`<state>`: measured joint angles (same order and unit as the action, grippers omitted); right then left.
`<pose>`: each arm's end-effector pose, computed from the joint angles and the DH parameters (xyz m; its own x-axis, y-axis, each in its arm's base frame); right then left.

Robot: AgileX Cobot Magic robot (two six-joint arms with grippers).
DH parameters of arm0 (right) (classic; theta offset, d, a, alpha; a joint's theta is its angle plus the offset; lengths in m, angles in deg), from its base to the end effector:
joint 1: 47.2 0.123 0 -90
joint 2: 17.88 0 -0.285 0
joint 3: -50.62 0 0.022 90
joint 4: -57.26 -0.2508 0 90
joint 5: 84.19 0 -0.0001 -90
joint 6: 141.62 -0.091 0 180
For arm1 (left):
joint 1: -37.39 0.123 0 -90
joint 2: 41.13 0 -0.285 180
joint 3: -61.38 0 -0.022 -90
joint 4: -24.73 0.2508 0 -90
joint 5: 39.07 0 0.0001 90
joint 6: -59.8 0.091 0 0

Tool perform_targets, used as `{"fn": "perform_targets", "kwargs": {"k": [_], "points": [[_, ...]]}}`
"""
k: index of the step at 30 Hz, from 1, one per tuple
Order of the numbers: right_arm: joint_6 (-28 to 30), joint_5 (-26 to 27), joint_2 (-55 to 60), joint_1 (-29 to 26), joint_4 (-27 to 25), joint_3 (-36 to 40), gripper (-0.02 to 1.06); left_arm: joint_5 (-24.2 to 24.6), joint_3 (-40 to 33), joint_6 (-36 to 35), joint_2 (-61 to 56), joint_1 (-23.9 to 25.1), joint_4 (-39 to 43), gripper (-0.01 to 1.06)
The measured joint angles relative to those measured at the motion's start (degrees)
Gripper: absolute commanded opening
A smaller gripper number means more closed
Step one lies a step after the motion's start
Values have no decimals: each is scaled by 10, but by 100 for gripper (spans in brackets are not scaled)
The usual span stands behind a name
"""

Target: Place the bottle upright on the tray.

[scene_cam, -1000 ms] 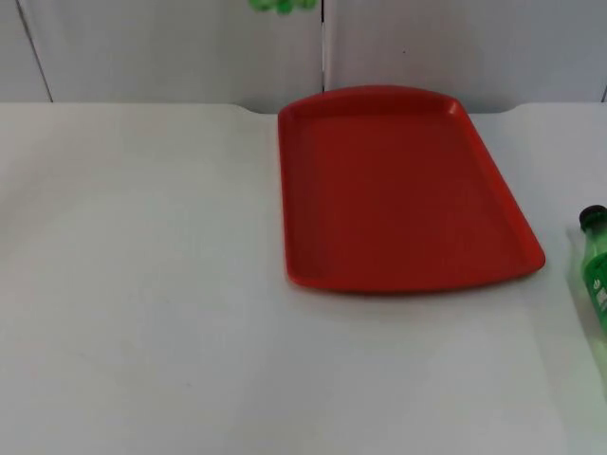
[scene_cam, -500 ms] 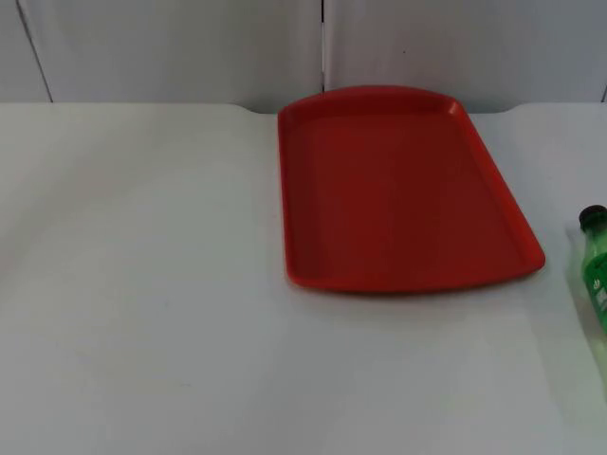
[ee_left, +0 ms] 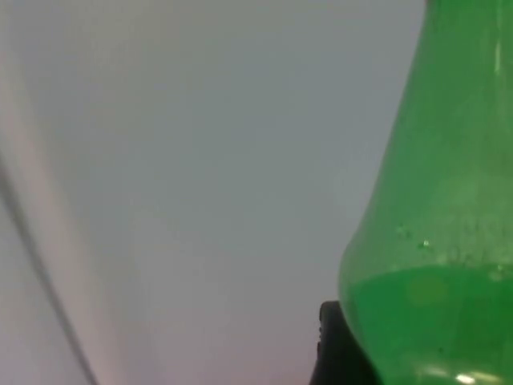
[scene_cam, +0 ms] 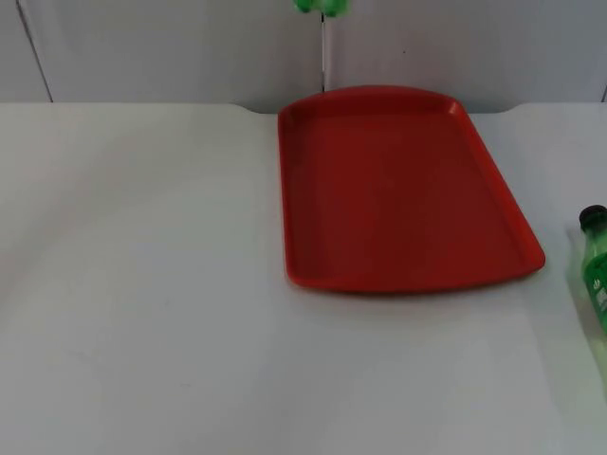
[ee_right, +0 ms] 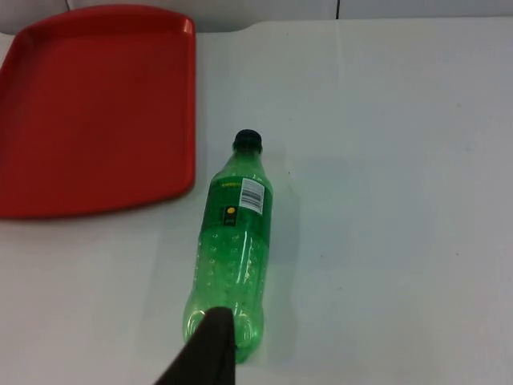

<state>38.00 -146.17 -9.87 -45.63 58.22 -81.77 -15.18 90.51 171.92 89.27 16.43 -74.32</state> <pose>-0.0070 -0.0015 0.2803 -0.4631 -0.0139 -0.8862 -0.0149 0.9999 -0.0080 0.4704 -0.2193 0.3020 0.0323 0.1957 -0.9801 0.7076 0.6881 0.1607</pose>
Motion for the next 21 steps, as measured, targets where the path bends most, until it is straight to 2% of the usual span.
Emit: {"fn": "perform_targets", "kwargs": {"k": [5, 14, 21], "points": [[-1, 0, 0, 0, 0, 0, 105, 32, 0, 13, 22, 0, 0, 0], [-1, 0, 0, 0, 0, 0, 105, 143, 2, 65, 83, 0, 0, 0], [-1, 0, 0, 0, 0, 0, 105, 167, 41, 74, 145, 0, 0, 0]]}}
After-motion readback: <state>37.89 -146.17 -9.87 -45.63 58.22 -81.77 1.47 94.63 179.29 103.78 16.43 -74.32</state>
